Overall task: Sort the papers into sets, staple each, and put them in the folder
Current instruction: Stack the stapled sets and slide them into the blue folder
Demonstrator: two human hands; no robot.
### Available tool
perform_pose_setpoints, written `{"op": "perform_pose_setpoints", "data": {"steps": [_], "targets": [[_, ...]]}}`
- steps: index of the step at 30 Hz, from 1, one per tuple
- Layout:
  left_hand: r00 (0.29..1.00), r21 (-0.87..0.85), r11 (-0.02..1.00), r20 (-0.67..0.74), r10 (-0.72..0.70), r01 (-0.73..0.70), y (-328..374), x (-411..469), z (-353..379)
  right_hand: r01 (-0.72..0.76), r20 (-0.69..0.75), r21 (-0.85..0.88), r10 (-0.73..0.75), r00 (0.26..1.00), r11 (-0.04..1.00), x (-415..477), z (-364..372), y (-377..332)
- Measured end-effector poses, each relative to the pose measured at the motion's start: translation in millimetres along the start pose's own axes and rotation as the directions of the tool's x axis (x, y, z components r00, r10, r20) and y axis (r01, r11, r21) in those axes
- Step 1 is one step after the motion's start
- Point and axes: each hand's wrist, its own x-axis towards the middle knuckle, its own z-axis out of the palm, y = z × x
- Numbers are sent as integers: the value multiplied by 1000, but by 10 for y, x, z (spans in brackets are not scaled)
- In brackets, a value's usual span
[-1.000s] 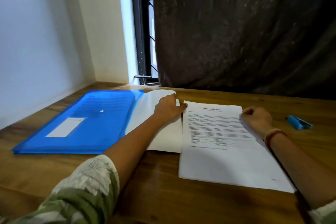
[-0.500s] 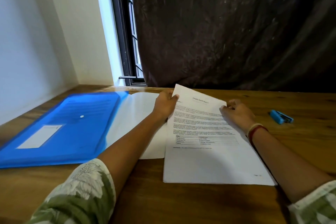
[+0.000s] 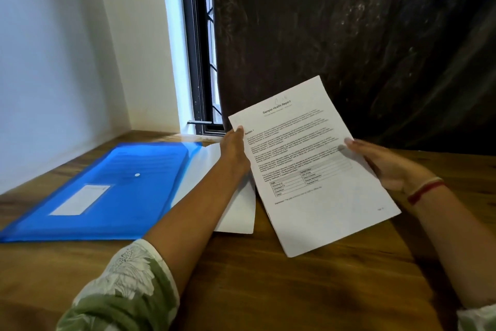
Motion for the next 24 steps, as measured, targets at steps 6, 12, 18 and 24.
{"op": "perform_pose_setpoints", "data": {"steps": [6, 12, 18, 24], "targets": [[996, 21, 997, 47, 73, -74, 292, -67, -84, 66, 91, -125, -55, 994, 990, 168, 49, 10], [928, 947, 263, 79, 364, -184, 704, -36, -812, 39, -59, 140, -31, 998, 989, 284, 124, 107], [920, 942, -177, -218, 325, 285, 725, -84, -1547, -128, 90, 79, 120, 989, 989, 463, 441, 309], [944, 904, -351, -138, 301, 244, 669, -96, -1496, -235, 226, -106, 254, 940, 966, 465, 664, 362]]}}
